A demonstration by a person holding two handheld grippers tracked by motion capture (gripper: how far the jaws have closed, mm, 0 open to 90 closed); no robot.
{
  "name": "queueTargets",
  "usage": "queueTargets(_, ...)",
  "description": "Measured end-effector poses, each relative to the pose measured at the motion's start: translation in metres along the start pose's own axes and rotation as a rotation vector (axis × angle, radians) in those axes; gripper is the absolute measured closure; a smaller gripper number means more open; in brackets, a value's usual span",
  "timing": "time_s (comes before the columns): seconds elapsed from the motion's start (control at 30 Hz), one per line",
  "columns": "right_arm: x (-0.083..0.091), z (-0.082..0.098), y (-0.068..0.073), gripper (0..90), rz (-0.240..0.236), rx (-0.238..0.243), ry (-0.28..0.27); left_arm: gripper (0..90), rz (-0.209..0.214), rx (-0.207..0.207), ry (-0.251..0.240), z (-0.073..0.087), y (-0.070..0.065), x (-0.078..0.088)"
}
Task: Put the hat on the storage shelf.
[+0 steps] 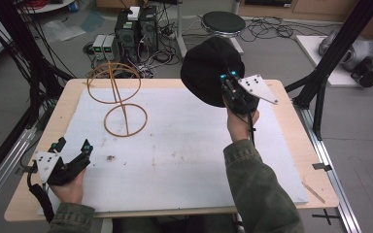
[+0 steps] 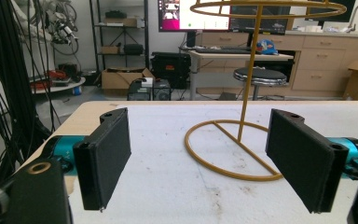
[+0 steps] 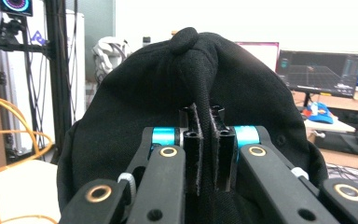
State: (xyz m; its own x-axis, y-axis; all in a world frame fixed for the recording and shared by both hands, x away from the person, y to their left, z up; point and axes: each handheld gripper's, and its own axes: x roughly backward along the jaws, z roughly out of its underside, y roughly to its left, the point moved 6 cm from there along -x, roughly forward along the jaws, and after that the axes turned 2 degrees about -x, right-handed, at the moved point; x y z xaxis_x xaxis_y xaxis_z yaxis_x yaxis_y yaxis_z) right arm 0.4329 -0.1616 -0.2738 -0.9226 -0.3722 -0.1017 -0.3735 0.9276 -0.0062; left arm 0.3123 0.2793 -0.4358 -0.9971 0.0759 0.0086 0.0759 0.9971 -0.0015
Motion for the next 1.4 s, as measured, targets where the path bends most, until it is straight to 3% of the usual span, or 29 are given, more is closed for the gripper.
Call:
queueTargets(0.7,-0.064,-0.006,0.086,86.7,-0.156,-0.047,0.015,22.2,0.003,0.001,-0.001,0.000,0.002,0.001)
queueTargets(1.1,-0.092,-0.009,0.126,87.0,-0.221,-0.099,0.002,22.2,-0.009,0.003,-0.008,-0.001,0.006,0.005)
queueTargets(1.4,-0.109,-0.019,0.170,87.0,-0.298,-0.099,-0.014,22.2,-0.011,0.005,-0.008,-0.001,0.007,0.006)
